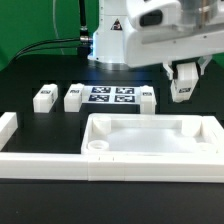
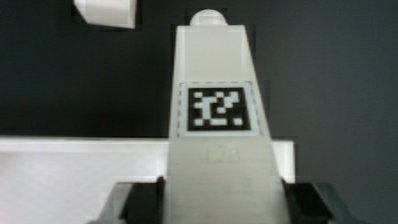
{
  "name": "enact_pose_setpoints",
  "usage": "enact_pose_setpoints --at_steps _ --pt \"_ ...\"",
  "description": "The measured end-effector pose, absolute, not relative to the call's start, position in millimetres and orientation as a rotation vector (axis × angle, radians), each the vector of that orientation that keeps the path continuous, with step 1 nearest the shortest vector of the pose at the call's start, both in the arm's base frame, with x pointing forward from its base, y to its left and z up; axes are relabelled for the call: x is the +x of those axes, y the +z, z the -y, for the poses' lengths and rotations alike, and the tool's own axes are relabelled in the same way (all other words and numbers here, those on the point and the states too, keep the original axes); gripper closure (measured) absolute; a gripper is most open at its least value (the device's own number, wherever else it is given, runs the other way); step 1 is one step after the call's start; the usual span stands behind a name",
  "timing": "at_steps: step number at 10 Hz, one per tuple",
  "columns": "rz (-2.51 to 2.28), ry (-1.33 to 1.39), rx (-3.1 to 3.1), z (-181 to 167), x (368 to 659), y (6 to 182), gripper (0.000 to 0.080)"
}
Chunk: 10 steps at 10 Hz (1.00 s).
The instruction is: Assemble desk
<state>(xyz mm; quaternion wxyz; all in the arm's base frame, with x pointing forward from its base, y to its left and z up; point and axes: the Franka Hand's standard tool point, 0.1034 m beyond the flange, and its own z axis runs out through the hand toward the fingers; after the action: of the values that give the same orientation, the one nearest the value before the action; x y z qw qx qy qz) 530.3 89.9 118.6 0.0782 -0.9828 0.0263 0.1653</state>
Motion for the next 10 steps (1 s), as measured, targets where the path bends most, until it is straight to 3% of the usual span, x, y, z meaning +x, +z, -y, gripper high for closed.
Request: enact_pose_setpoints --at_steps 2,10 --pt "-0.250 0.422 -2.962 -90.8 538.6 143.3 0.0511" --pt "-0.134 -0.411 -2.977 -115.1 565.6 145.2 0.0511"
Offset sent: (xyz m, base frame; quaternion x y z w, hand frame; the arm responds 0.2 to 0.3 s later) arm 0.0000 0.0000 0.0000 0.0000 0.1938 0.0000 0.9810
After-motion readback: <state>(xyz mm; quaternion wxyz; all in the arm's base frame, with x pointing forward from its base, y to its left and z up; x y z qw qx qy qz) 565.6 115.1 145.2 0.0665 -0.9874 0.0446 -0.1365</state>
